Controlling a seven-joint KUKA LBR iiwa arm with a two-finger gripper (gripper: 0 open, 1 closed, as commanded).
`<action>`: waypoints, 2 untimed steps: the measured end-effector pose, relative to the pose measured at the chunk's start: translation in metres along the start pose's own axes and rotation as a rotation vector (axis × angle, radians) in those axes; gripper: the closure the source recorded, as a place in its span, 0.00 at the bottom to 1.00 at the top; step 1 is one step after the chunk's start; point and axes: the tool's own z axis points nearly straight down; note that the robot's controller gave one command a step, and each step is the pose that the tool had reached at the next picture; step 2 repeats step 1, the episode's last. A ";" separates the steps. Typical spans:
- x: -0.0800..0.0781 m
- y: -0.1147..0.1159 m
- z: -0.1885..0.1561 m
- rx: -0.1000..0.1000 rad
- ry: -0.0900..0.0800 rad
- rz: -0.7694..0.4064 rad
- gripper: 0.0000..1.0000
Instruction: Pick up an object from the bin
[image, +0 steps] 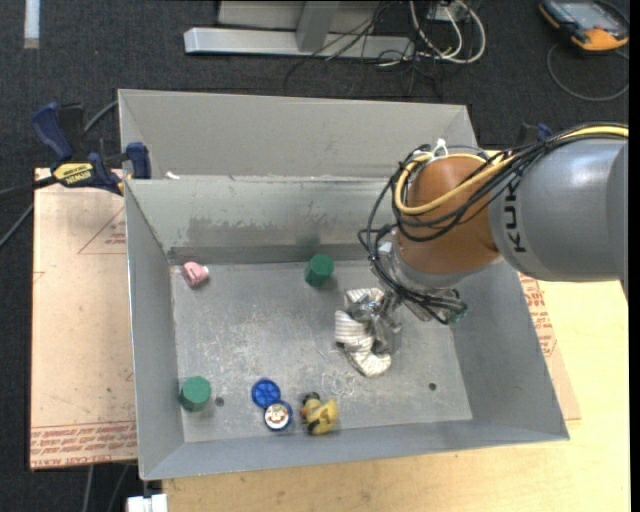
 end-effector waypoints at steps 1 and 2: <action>-0.012 -0.017 -0.160 0.001 -0.004 0.017 1.00; -0.012 -0.017 -0.160 0.001 -0.004 0.017 1.00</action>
Offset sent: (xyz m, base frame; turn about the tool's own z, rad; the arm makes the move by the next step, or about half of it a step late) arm 0.0000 0.0000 0.0000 0.0000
